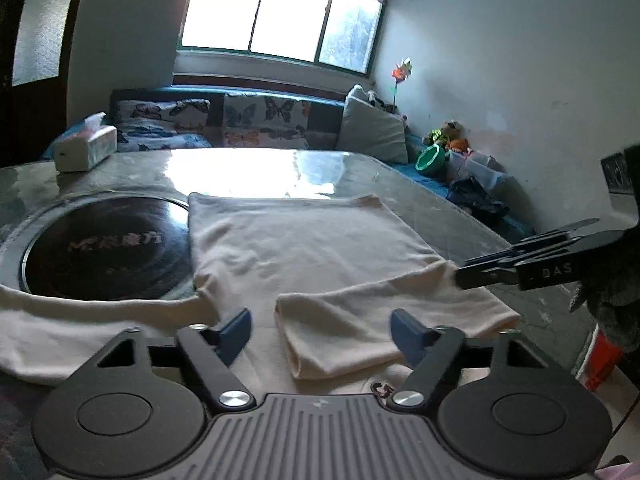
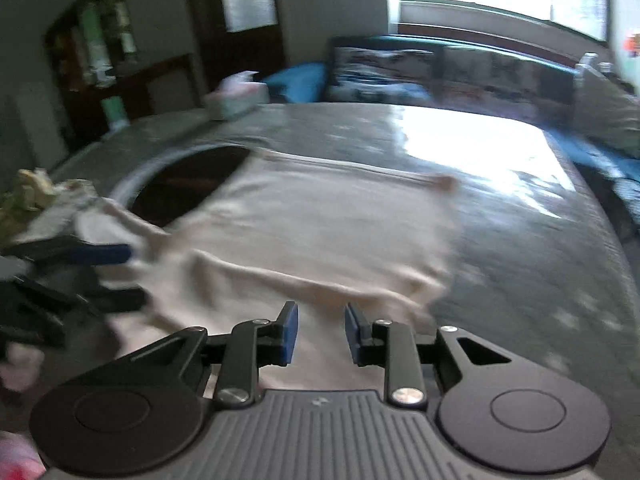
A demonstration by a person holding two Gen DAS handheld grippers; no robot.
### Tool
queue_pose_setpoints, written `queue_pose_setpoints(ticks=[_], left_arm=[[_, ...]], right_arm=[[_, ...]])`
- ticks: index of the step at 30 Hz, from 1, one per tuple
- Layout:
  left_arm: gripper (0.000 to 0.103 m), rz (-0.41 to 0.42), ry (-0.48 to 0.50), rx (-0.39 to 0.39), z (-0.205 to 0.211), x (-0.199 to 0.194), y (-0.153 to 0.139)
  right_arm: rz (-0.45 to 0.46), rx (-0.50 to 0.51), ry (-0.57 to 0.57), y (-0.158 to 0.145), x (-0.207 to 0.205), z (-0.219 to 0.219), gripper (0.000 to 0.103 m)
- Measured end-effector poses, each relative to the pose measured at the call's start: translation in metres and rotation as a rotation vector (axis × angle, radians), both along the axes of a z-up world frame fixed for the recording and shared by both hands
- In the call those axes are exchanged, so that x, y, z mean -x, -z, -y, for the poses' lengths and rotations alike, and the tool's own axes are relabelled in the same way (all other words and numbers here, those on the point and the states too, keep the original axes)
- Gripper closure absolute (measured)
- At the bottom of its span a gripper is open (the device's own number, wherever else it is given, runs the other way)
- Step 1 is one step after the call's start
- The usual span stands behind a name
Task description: Fold clothes
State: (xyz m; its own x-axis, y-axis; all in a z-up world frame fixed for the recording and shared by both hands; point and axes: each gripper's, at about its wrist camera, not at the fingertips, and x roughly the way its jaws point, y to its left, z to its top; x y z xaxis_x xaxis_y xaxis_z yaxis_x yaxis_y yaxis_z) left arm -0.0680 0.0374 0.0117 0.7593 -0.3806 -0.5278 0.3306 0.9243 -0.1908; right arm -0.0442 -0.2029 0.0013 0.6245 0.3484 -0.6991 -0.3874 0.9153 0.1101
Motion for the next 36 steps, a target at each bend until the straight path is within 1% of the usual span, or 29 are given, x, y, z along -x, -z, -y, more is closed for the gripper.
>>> queue_pose_setpoints(ticks=[2,4,6,7,9,10,11,12,14,15,16,17,19,20,23,24,26,27,30,33,34,35,36], left_arm=[[0.035,-0.021,-0.006,-0.009,0.004,-0.005,0.004],[0.039,-0.04,-0.015,-0.017,0.006,-0.008,0.008],[0.048,-0.049,-0.014,-0.025,0.01,-0.01,0.011],[0.051,-0.049,-0.013,-0.032,0.012,-0.01,0.012],[0.064,-0.053,-0.012,-0.049,0.015,-0.011,0.014],[0.068,-0.053,-0.013,-0.057,0.017,-0.012,0.015],[0.079,-0.053,-0.016,-0.064,0.018,-0.013,0.015],[0.086,-0.054,-0.022,-0.07,0.019,-0.013,0.015],[0.095,-0.053,-0.036,-0.077,0.019,-0.016,0.014],[0.096,-0.05,-0.04,-0.078,0.019,-0.016,0.012],[0.096,-0.046,-0.044,-0.079,0.018,-0.017,0.01],[0.096,-0.043,-0.047,-0.081,0.018,-0.017,0.009],[0.096,-0.041,-0.051,-0.089,0.018,-0.018,0.008],[0.096,-0.041,-0.053,-0.095,0.019,-0.018,0.007],[0.098,-0.035,-0.059,-0.116,0.02,-0.018,0.007],[0.098,-0.031,-0.061,-0.124,0.02,-0.018,0.007],[0.098,-0.036,-0.068,-0.128,0.02,-0.019,0.008],[0.098,-0.04,-0.071,-0.129,0.019,-0.019,0.009],[0.097,-0.049,-0.087,-0.135,0.017,-0.021,0.009],[0.094,-0.068,-0.087,-0.105,0.014,-0.019,0.006],[0.09,-0.066,-0.085,-0.107,0.015,-0.018,0.005],[0.08,-0.066,-0.079,-0.11,0.016,-0.017,0.005],[0.065,-0.069,-0.072,-0.11,0.018,-0.017,0.005]], right_arm=[[-0.001,0.006,0.061,0.006,-0.002,0.02,0.077],[0.008,-0.011,0.092,0.008,-0.005,0.032,0.078],[0.019,-0.031,0.114,0.01,-0.01,0.041,0.078],[0.022,-0.038,0.12,0.011,-0.012,0.043,0.078],[0.015,-0.058,0.129,0.016,-0.019,0.049,0.078],[0.008,-0.067,0.129,0.02,-0.022,0.05,0.078],[0.003,-0.074,0.126,0.022,-0.024,0.05,0.078],[-0.004,-0.081,0.121,0.026,-0.026,0.05,0.078],[-0.019,-0.095,0.11,0.033,-0.028,0.047,0.078],[-0.021,-0.1,0.103,0.035,-0.028,0.047,0.078],[-0.023,-0.105,0.095,0.037,-0.028,0.047,0.081],[-0.02,-0.113,0.088,0.038,-0.027,0.046,0.087],[-0.004,-0.119,0.08,0.039,-0.024,0.045,0.09],[0.009,-0.111,0.081,0.038,-0.023,0.045,0.094],[0.064,-0.072,0.087,0.03,-0.016,0.044,0.098],[0.086,-0.055,0.091,0.027,-0.013,0.044,0.103],[0.113,-0.027,0.107,0.024,-0.012,0.047,0.103],[0.11,-0.028,0.121,0.025,-0.014,0.05,0.103],[0.068,-0.051,0.143,0.032,-0.019,0.062,0.102],[0.054,-0.096,0.124,0.03,-0.015,0.065,0.097],[0.058,-0.099,0.114,0.028,-0.012,0.064,0.096],[0.065,-0.094,0.104,0.026,-0.009,0.062,0.095],[0.068,-0.092,0.096,0.024,-0.006,0.061,0.094]])
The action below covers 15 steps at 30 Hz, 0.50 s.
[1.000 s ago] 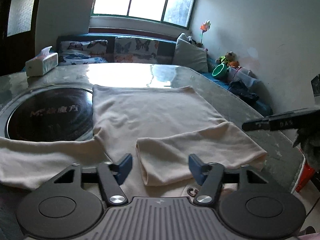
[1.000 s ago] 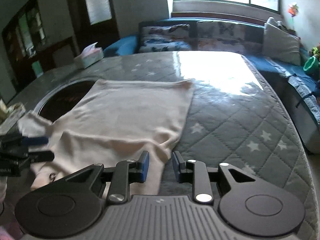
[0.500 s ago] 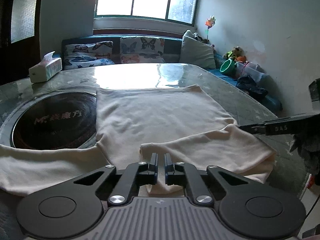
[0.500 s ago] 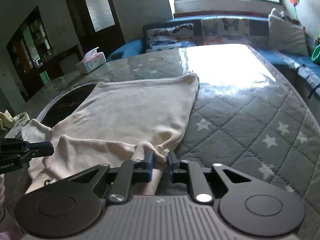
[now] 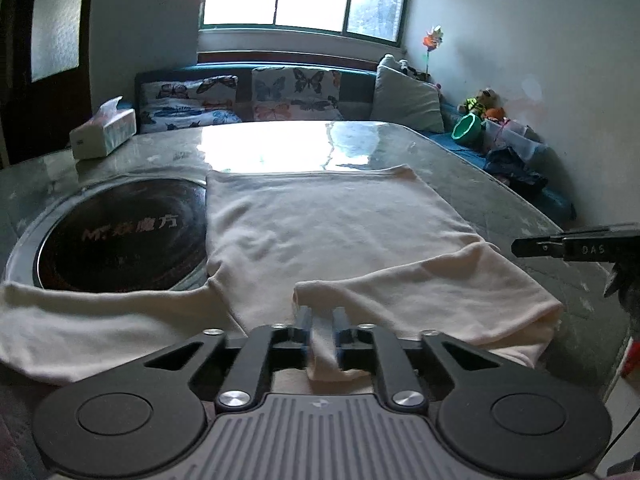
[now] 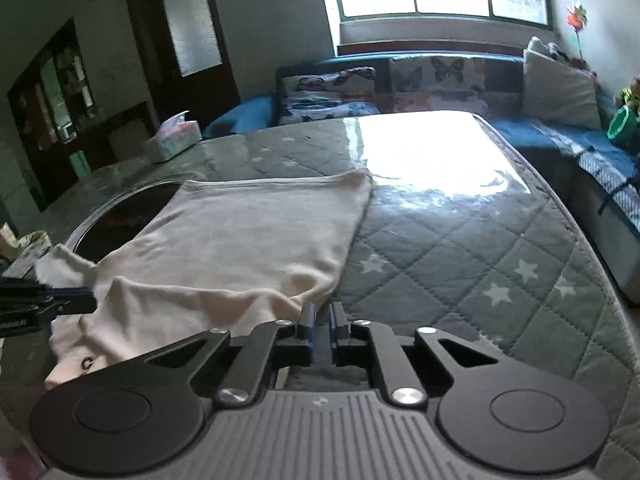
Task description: Fold clothes
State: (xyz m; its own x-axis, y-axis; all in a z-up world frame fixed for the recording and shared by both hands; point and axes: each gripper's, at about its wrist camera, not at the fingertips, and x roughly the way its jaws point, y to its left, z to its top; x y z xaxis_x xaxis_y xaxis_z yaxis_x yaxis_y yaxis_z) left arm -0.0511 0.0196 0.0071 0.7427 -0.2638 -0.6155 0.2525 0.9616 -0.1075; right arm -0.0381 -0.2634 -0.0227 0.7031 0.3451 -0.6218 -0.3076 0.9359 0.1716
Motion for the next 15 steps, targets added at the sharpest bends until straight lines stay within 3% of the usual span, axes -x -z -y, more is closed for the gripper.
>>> queue_pose_setpoints(ticks=[2,7,13,14,15], left_arm=[[0.06,-0.005,0.008,-0.003,0.003,0.0,0.001],[0.064,-0.022,0.021,-0.01,0.01,-0.001,0.008],[0.065,-0.039,-0.017,0.011,0.004,0.001,0.009],[0.075,-0.041,-0.016,0.013,0.003,0.001,0.01],[0.093,-0.042,-0.013,0.014,0.002,0.001,0.01]], right_arm=[[0.002,-0.001,-0.013,-0.002,0.005,-0.001,0.09],[0.006,0.011,-0.03,-0.003,0.016,-0.008,0.077],[0.028,0.032,-0.053,-0.004,0.028,-0.015,0.071],[0.033,0.036,-0.052,-0.005,0.03,-0.015,0.068],[0.039,0.041,-0.05,-0.005,0.032,-0.016,0.067]])
